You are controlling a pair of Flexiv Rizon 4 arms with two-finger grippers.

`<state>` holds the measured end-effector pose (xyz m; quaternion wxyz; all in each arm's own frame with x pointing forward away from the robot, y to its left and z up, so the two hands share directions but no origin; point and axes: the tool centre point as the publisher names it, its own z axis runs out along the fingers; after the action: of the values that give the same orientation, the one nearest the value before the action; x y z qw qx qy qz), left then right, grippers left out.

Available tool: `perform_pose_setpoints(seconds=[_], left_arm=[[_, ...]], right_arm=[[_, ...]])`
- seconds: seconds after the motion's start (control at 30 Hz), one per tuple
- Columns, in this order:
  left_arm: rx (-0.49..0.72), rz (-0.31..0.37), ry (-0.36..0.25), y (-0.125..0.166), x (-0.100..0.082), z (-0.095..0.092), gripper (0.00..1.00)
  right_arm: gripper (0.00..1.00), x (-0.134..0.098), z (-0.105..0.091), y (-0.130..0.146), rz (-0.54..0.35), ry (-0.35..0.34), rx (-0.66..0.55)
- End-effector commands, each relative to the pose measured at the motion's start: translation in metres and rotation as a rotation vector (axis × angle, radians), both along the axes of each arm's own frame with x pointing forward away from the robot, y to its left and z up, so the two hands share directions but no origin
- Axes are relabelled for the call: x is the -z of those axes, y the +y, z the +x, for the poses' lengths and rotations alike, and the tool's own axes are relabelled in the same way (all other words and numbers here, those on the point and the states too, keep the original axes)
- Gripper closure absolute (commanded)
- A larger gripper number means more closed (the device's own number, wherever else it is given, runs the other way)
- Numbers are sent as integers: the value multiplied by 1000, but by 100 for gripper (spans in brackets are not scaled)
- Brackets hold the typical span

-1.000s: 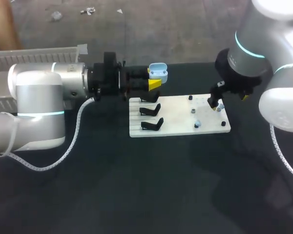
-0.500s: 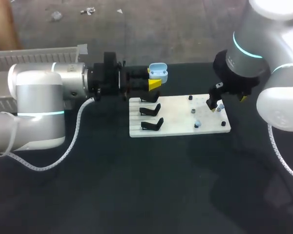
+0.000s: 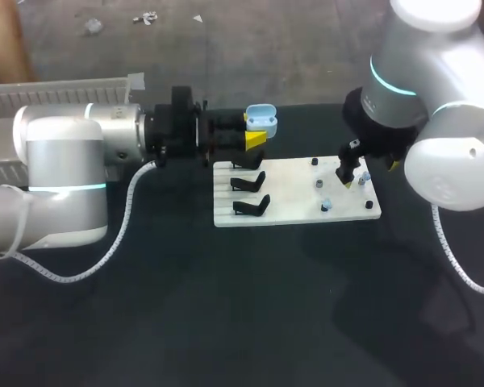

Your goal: Pick up each earbud case from the left stands, insert the matching earbuds, close the lid, and place the case in the box.

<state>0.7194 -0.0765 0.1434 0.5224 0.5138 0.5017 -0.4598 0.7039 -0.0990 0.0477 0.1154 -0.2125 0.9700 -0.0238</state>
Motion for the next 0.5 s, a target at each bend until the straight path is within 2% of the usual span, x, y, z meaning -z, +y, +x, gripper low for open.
perform_pose_setpoints(seconds=[0.03,0.1,0.23,0.5], left_arm=[[-6,-3,-4,0,0,-2,100],[-6,-3,-4,0,0,-2,100],[-6,-3,-4,0,0,-2,100],[-6,-3,-4,0,0,-2,100]], right_arm=[[15,2,3,1,-3,11,0],[21,3,2,1,-4,15,0],[22,6,1,0,-4,20,1],[35,10,1,0,-1,30,4]])
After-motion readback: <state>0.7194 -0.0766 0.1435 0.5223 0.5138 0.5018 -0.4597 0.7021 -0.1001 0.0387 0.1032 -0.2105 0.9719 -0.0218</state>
